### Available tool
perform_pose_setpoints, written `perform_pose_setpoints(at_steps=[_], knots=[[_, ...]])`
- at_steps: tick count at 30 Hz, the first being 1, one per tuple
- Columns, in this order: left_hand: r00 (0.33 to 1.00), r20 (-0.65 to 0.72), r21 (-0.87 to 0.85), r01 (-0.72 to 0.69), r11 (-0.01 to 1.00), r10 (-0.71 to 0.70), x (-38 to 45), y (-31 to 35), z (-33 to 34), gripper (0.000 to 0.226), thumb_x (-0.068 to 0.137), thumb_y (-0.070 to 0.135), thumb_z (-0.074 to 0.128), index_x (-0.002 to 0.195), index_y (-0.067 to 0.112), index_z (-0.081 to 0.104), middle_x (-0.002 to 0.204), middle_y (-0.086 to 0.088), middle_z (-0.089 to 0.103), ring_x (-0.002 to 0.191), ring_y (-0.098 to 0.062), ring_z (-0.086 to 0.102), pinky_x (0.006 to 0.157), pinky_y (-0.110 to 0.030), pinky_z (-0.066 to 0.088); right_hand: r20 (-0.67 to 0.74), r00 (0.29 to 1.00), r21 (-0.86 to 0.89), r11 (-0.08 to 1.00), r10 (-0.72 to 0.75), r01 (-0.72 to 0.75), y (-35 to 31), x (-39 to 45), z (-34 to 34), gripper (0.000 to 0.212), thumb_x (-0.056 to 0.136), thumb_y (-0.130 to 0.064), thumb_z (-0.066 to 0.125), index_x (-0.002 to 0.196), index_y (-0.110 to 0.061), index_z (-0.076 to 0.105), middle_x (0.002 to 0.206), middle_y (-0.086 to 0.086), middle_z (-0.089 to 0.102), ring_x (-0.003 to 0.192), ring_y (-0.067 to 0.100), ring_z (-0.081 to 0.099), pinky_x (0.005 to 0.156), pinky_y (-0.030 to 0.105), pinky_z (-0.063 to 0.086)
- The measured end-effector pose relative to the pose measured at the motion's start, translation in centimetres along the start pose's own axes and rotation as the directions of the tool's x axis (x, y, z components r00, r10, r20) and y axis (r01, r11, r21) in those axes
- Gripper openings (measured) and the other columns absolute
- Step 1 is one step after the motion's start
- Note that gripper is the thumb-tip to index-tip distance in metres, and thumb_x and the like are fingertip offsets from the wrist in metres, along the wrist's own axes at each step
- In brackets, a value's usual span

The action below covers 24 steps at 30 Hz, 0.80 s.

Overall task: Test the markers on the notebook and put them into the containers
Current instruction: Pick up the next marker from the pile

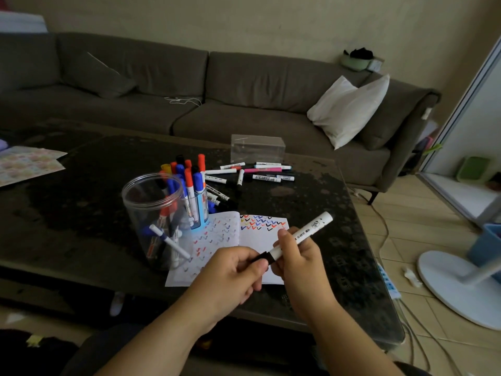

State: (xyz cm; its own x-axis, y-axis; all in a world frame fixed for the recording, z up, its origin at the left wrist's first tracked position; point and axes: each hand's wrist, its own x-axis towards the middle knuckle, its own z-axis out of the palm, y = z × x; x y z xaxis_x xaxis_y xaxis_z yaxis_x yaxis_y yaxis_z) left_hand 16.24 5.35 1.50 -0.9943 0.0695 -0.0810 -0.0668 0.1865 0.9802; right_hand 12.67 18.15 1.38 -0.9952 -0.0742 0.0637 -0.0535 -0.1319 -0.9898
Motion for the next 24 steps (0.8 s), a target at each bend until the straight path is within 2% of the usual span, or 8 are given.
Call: perform_pose_setpoints(at_steps=[5,8,10,12,14,16,20,24], knots=[[0.982,-0.186,0.054,-0.012,0.998,0.022,0.5,0.2,-1.2,0.012,0.090,0.021,0.058,0.083,0.016,0.067,0.055,0.005,0.059,0.050,-0.010,0.050,0.051,-0.026,0.044,0.130,0.982,-0.018,0.991,0.137,-0.136,0.1,0.9,0.3,0.033,0.095,-0.033,0.049,0.082,-0.004,0.053,0.055,0.001,0.048,0.046,0.007,0.037,0.049,0.022,0.034],[0.957,-0.282,0.230,-0.002,0.973,0.069,0.8,0.0,-3.3,0.009,0.086,0.024,0.064,0.081,0.017,0.068,0.063,0.000,0.066,0.058,-0.012,0.058,0.060,-0.031,0.049,0.057,0.982,-0.322,0.934,0.181,-0.153,0.1,1.3,0.2,0.040,0.092,-0.045,0.049,0.080,-0.009,0.062,0.056,-0.002,0.057,0.045,0.005,0.043,0.053,0.024,0.038],[0.937,-0.319,0.378,-0.011,0.926,0.142,0.5,-0.4,-4.8,0.009,0.084,0.025,0.066,0.081,0.017,0.068,0.065,-0.002,0.066,0.060,-0.013,0.059,0.061,-0.032,0.049,0.014,1.000,-0.603,0.798,-0.017,0.022,0.3,1.5,-0.3,0.030,0.090,-0.041,0.055,0.078,-0.015,0.063,0.060,-0.006,0.056,0.048,0.001,0.046,0.053,0.016,0.038],[0.934,-0.303,0.521,-0.003,0.854,0.188,-0.2,-0.4,-6.1,0.010,0.084,0.029,0.066,0.082,0.020,0.068,0.063,0.001,0.063,0.059,-0.010,0.057,0.057,-0.025,0.045,0.203,0.944,-0.756,0.571,-0.262,0.321,-0.2,1.6,0.0,0.011,0.089,-0.031,0.061,0.097,-0.024,0.064,0.078,-0.017,0.050,0.065,-0.003,0.048,0.062,0.009,0.039],[0.941,-0.262,0.601,-0.015,0.799,0.215,-0.9,-0.4,-7.0,0.010,0.084,0.032,0.065,0.086,0.023,0.067,0.062,0.004,0.060,0.059,-0.007,0.055,0.052,-0.017,0.039,0.469,0.855,-0.783,0.344,-0.220,0.518,-0.2,1.9,1.4,0.037,0.090,-0.030,0.061,0.127,-0.032,0.054,0.100,-0.016,0.043,0.087,-0.002,0.047,0.078,0.010,0.039],[0.946,-0.227,0.635,-0.039,0.772,0.234,-1.5,-0.1,-7.6,0.009,0.086,0.034,0.063,0.089,0.026,0.066,0.064,0.008,0.059,0.061,-0.002,0.056,0.051,-0.013,0.039,0.598,0.787,-0.751,0.237,-0.154,0.616,0.0,2.1,3.3,0.040,0.091,-0.033,0.059,0.131,-0.032,0.053,0.111,-0.006,0.045,0.101,0.009,0.051,0.085,0.020,0.042],[0.921,-0.258,0.648,-0.059,0.759,0.292,-2.4,0.0,-9.2,0.007,0.086,0.035,0.061,0.088,0.028,0.061,0.071,0.012,0.058,0.067,0.000,0.057,0.057,-0.012,0.043,0.689,0.714,-0.685,0.207,-0.127,0.698,-0.6,3.0,6.1,0.029,0.093,-0.031,0.056,0.119,-0.019,0.062,0.110,0.001,0.050,0.097,0.017,0.055,0.083,0.027,0.046],[0.837,-0.367,0.695,-0.043,0.717,0.405,-2.8,0.1,-12.1,0.017,0.085,0.029,0.063,0.101,0.025,0.057,0.089,0.016,0.053,0.079,0.000,0.054,0.066,-0.009,0.038,0.561,0.756,-0.700,0.295,-0.336,0.650,-3.8,4.7,7.3,0.021,0.092,-0.026,0.057,0.100,-0.008,0.063,0.095,0.004,0.056,0.081,0.017,0.056,0.075,0.034,0.048]])
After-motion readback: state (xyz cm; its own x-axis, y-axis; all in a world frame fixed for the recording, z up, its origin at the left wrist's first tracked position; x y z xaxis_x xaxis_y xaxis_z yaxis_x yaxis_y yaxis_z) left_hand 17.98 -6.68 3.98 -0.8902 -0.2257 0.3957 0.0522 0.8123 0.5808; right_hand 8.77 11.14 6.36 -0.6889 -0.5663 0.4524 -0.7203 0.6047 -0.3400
